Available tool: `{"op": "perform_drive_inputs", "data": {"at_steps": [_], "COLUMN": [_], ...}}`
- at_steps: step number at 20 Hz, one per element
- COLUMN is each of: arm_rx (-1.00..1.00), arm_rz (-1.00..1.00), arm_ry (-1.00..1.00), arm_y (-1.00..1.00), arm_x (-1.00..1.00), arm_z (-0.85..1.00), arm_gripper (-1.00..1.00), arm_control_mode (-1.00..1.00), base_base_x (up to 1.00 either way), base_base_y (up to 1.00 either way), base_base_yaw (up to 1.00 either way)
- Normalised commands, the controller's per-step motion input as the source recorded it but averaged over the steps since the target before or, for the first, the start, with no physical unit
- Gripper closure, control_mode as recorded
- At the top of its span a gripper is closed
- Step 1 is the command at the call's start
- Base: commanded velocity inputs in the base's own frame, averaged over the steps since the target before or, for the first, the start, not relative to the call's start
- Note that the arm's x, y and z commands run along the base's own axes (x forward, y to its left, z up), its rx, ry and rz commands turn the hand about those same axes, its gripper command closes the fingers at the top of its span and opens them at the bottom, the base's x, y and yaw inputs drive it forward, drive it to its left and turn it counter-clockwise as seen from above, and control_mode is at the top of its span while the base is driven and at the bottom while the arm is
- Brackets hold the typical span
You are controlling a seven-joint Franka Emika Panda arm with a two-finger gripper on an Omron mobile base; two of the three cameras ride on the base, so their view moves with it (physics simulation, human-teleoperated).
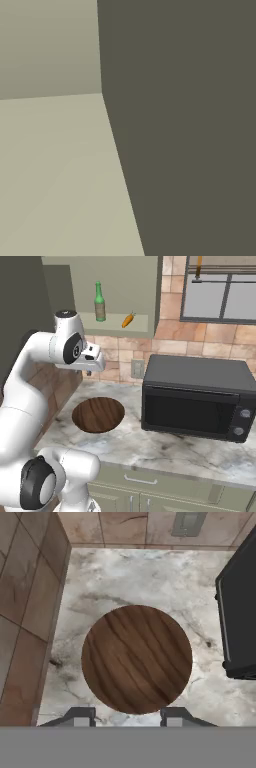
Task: Pick the carrot from the cabinet and place it in the bowl. Then pick the bowl and place it in the sink. Then turn on the sink facuet.
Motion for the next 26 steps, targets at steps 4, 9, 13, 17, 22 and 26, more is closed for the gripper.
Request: {"op": "perform_drive_inputs", "data": {"at_steps": [4,9,13,17,22,26], "arm_rx": [-0.05,-0.05,-0.04,0.00,0.00,0.00], "arm_rz": [0.00,0.01,-0.03,-0.10,-0.16,-0.16], "arm_ry": [-0.02,-0.20,-0.55,-0.50,-0.31,-0.12], "arm_y": [0.00,-0.16,-0.25,-0.35,-0.33,-0.06], "arm_x": [-0.06,-0.26,-0.08,0.15,0.50,0.66], "arm_z": [0.00,0.20,0.91,0.92,0.61,0.12], "arm_gripper": [-1.00,-1.00,-1.00,-1.00,-1.00,-1.00], "arm_control_mode": [-1.00,-1.00,-1.00,-1.00,-1.00,-1.00], "base_base_x": [0.00,0.00,0.00,0.00,0.00,0.00], "base_base_y": [0.00,0.00,0.00,0.00,0.00,0.00], "base_base_yaw": [0.00,0.00,0.00,0.00,0.00,0.00]}}
